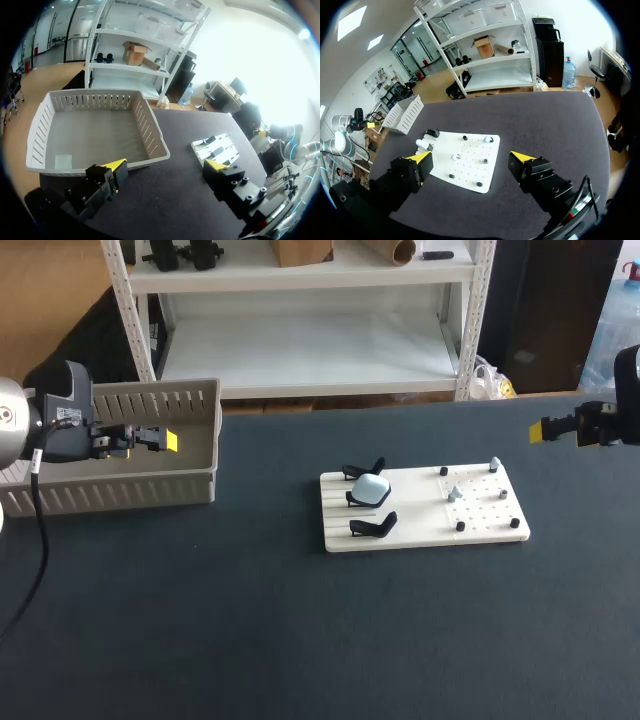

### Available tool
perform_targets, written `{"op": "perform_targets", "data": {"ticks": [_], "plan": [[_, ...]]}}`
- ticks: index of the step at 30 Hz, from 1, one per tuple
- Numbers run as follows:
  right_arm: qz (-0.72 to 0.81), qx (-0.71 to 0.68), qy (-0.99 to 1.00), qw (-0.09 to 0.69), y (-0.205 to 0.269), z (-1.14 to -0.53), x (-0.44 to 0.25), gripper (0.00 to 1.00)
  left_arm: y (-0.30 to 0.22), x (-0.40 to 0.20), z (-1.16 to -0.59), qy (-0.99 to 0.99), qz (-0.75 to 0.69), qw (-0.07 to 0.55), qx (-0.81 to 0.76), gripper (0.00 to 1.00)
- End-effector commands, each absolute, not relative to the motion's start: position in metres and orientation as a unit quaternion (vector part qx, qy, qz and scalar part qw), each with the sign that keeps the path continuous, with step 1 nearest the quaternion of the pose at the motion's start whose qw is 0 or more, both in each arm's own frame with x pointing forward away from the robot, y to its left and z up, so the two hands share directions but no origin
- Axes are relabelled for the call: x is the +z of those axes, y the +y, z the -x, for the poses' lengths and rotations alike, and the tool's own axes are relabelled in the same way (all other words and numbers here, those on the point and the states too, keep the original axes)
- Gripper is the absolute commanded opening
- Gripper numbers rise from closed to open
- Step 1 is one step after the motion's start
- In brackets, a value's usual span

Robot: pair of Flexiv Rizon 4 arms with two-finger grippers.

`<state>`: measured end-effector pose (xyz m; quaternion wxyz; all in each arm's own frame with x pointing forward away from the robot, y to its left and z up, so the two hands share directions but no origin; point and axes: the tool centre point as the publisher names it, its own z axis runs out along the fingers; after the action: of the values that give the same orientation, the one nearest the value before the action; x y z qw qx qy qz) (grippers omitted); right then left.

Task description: Pick up each earbud case from the left stands, insert the matching earbuds, close the lid, and place the case in the box.

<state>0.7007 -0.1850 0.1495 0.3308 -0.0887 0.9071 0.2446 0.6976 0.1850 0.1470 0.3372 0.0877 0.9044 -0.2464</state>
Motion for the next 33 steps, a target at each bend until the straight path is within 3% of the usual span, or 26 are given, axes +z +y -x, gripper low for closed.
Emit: {"op": "perform_targets", "data": {"ticks": [1,22,33], "plan": [[0.09,0.246,0.907,0.33,-0.185,-0.702,0.149,1.0,0.185,0.148,-0.699,0.905,-0.088,0.335,-0.245,1.0],[0.09,0.246,0.907,0.33,-0.185,-0.702,0.149,1.0,0.185,0.148,-0.699,0.905,-0.088,0.335,-0.245,1.0],[0.09,0.246,0.907,0.33,-0.185,-0.702,0.149,1.0,0.15,0.167,-0.717,0.872,-0.217,0.346,-0.269,1.0]]}}
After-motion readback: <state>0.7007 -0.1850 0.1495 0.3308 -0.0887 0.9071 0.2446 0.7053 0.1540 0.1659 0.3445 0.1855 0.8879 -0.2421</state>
